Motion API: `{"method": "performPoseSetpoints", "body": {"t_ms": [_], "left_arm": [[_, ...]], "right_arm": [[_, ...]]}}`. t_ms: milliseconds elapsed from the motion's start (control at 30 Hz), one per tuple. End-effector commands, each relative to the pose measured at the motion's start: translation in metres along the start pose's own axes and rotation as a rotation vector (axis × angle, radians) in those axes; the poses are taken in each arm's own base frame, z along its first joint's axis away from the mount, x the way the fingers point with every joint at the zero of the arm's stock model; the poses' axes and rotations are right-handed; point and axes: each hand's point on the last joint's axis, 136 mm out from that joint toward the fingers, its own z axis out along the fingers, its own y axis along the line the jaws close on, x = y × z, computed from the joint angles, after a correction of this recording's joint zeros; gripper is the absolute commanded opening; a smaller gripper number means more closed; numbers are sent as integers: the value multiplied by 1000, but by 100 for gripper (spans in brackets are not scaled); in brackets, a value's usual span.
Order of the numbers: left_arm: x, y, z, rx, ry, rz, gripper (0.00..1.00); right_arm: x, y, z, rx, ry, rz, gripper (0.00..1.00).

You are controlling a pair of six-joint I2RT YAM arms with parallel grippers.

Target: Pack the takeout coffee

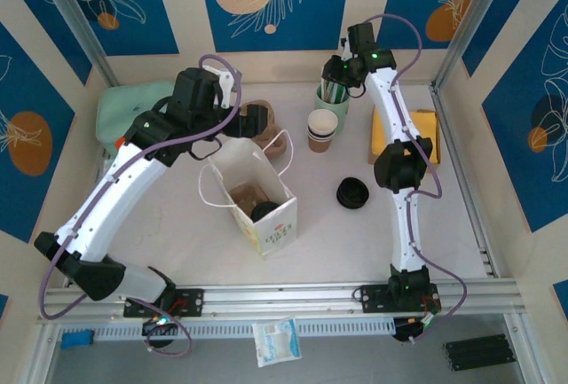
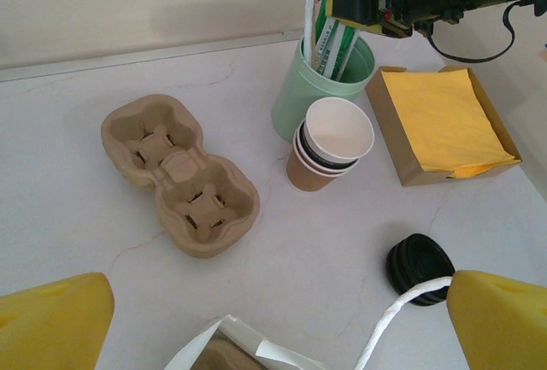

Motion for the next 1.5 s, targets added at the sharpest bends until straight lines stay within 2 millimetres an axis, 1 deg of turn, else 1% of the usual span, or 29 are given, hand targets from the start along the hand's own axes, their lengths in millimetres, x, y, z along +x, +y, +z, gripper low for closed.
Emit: {"method": "performPoseSetpoints", "body": {"t_ms": [0, 267, 500, 567, 667, 900, 933, 967, 1167, 1467], "left_arm": [[-6, 2, -12, 15, -34, -4, 99], [-5, 2, -11, 19, -30, -7, 99], [-5, 2, -10, 22, -31, -8, 99], [-5, 2, -10, 23, -31, -8, 99], [-5, 2, -10, 24, -31, -9, 99], [-5, 3, -11, 25, -31, -13, 99], [-5, 3, -11, 27, -32, -14, 100], [-4, 2, -11, 28, -31, -14, 99], [-4, 3, -14, 30, -36, -21, 99], [-4, 2, -21, 33, -43, -30, 99]], "right_arm": [[-5, 7, -3, -3, -22, -21, 33], [-9, 3, -4, 7, -37, -18, 33], [-7, 2, 2, 5, -28, -16, 32], [-7, 2, 4, 4, -26, -14, 30], [-7, 2, 5, 3, -28, -13, 24], [-10, 4, 0, 1, -37, -16, 3], [-10, 4, -2, 0, -38, -18, 0], [-10, 4, -3, 1, -37, -19, 0], [-14, 12, -22, -11, -49, -29, 0], [-24, 37, -69, -40, -113, -66, 0]]}}
